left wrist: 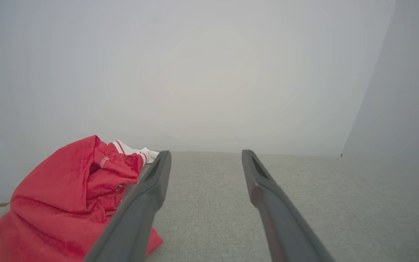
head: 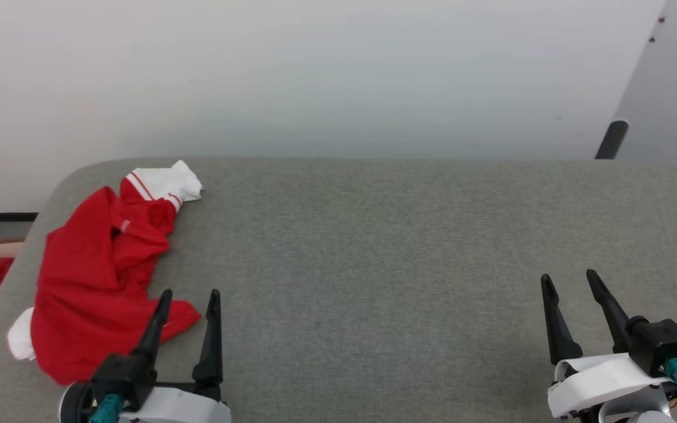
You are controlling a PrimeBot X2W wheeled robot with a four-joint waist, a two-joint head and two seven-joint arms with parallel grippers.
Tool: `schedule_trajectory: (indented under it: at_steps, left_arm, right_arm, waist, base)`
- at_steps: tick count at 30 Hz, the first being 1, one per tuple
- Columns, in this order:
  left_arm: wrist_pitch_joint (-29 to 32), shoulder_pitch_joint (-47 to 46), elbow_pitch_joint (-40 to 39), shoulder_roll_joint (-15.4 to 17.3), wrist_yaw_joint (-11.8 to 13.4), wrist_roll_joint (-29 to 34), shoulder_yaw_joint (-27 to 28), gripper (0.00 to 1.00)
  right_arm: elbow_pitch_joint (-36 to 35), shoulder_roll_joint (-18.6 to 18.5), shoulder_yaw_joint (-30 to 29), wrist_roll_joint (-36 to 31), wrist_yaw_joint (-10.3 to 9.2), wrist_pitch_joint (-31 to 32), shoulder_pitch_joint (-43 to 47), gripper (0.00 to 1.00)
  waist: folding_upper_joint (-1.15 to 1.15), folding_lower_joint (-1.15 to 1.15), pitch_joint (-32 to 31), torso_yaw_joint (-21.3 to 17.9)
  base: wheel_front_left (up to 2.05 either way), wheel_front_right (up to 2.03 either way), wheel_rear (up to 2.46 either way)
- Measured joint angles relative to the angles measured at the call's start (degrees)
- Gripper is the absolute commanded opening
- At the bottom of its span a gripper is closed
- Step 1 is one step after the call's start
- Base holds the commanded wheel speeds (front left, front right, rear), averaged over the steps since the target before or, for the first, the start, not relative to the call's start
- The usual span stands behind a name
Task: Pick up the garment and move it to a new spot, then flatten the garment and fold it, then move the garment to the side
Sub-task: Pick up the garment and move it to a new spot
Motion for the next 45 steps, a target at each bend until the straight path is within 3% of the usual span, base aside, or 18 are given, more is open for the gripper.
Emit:
schedule_trajectory:
  at_steps: [12,25,31,37,45]
  left_arm:
    - [0.00,0.46,1.38,-0.07,0.58,-0.52,3.94,1.00]
    - [-0.09,3.48,0.35,2.24,1.60,-0.91,8.77,1.00]
    - [0.10,3.98,0.22,2.48,1.66,-1.70,9.37,1.00]
    - [7.08,1.11,-0.02,4.14,0.79,-6.28,9.48,1.00]
    - [23.40,-8.39,-1.52,12.26,-0.43,-13.96,9.56,1.00]
  right_arm:
    - [0.92,0.27,2.31,0.80,0.00,0.10,0.75,1.00]
    - [3.11,1.44,6.89,1.79,0.00,-0.26,0.69,1.00]
    - [3.96,1.68,8.23,2.57,0.00,-0.44,-0.21,1.00]
    - [4.45,1.52,8.80,2.63,0.00,-0.46,-0.91,1.00]
    - [3.36,-0.07,8.40,2.40,0.00,0.12,-2.27,1.00]
  waist:
    - [0.00,0.00,-1.74,5.32]
    - [0.00,0.00,-3.99,13.03]
    - [0.00,0.00,-4.28,14.33]
    - [0.00,0.00,-3.12,12.81]
    - [0.00,0.00,0.60,10.05]
  base:
    - [0.00,0.00,0.00]
    - [0.00,0.00,0.00]
    - [0.00,0.00,0.00]
    - [0.00,0.00,0.00]
    - [0.00,0.00,0.00]
